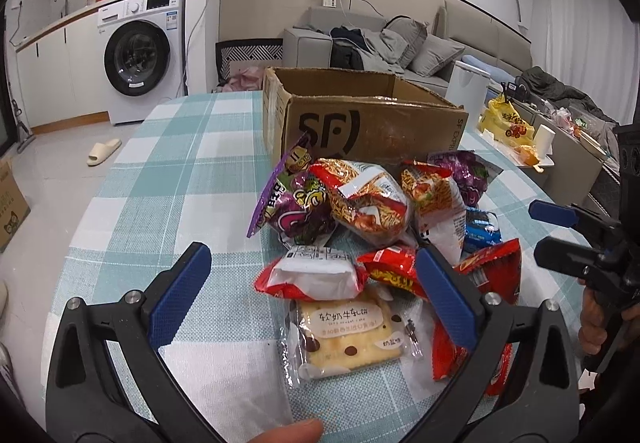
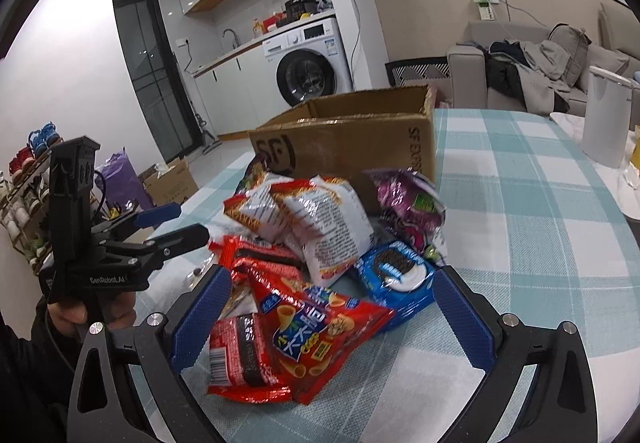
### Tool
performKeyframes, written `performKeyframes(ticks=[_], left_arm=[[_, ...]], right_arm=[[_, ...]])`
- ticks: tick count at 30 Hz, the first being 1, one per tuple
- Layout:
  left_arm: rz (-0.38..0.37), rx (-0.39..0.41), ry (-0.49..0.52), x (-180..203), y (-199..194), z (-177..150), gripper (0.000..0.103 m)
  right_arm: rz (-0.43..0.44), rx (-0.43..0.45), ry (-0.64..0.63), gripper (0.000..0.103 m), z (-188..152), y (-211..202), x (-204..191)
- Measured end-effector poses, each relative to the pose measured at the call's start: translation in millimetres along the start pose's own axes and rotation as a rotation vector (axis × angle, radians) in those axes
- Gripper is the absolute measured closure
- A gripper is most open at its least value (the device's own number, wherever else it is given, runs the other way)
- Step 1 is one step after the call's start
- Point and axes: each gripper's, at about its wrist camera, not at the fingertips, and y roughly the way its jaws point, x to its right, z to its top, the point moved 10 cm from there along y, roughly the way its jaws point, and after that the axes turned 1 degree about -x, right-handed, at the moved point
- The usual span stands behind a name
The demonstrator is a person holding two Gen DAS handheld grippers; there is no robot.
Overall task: Organize snacks
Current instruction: 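Grasp the red cone-crisp bag with the right tool while the left tool grasps the white packet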
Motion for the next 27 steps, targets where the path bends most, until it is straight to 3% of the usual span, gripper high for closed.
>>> performKeyframes(ticks=[7,14,21,27], left_arm=[[-0.003,-0.07,-0.014,-2,13,-10,0.002],[-0.002,-0.116,-0.04,-10,28,-18,0.002],[-0.02,-0.168,-0.066,-12,44,-21,0.005],[-0.03,-0.193,-0.078,-14,55,-19,0.016]], right_arm=[[0.054,-0.083,0.015,0.001,-19,13,-8],[0.077,-0.161,0.074,0.014,-33,28,-3],[0.077,-0.201,0.097,0.016,-38,40,0],[0.083,-0.22,0.108,0.021,-39,47,0]])
